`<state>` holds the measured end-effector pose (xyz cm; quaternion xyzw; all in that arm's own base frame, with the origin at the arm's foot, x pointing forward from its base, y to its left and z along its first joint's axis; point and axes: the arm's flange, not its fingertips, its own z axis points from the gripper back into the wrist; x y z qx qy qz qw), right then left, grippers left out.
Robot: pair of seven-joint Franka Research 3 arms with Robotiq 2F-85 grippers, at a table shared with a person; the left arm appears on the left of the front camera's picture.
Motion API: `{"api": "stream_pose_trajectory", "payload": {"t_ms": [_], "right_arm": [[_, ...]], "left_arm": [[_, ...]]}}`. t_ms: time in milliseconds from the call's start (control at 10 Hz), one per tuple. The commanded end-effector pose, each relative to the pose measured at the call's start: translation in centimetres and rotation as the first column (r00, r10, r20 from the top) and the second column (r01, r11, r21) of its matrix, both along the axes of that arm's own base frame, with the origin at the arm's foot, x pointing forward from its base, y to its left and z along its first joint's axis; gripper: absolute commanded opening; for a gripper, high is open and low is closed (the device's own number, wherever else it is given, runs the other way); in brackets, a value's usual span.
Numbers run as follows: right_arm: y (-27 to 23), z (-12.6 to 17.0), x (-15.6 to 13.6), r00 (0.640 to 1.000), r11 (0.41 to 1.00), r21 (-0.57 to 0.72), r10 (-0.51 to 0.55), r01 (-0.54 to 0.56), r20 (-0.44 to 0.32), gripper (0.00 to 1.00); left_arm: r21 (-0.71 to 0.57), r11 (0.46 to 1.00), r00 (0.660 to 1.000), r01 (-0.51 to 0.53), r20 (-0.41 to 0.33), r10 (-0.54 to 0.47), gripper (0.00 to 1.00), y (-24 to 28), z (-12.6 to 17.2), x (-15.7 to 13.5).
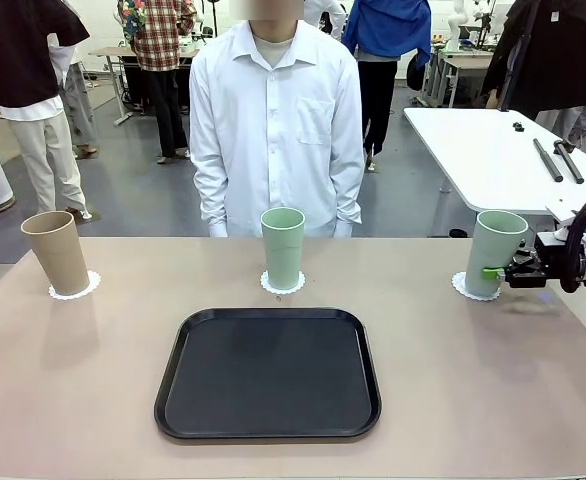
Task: Place coasters on the table and set cups on them.
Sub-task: Take one Reusable plastic cup from the Flat Tray and place it on a coaster set by the human.
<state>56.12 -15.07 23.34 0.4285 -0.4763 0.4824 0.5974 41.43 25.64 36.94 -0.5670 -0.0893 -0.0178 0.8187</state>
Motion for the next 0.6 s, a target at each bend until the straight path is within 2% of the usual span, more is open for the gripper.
{"api": "stream_pose_trajectory", "payload": {"t_ms": [0,500], "right_arm": [[0.08,-0.01,0.01,1.0,1.0,0.0,0.001,-0.001,-0.001,0.83],[0.14,-0.08,0.1,1.0,1.0,0.009,0.005,-0.005,0.0,0.83]], "left_arm": [[0.0,1.0,1.0,-0.009,0.0,0.009,1.0,0.08,0.19,-0.02],[0.0,1.0,1.0,-0.009,0.0,0.009,1.0,0.08,0.19,-0.02]]}}
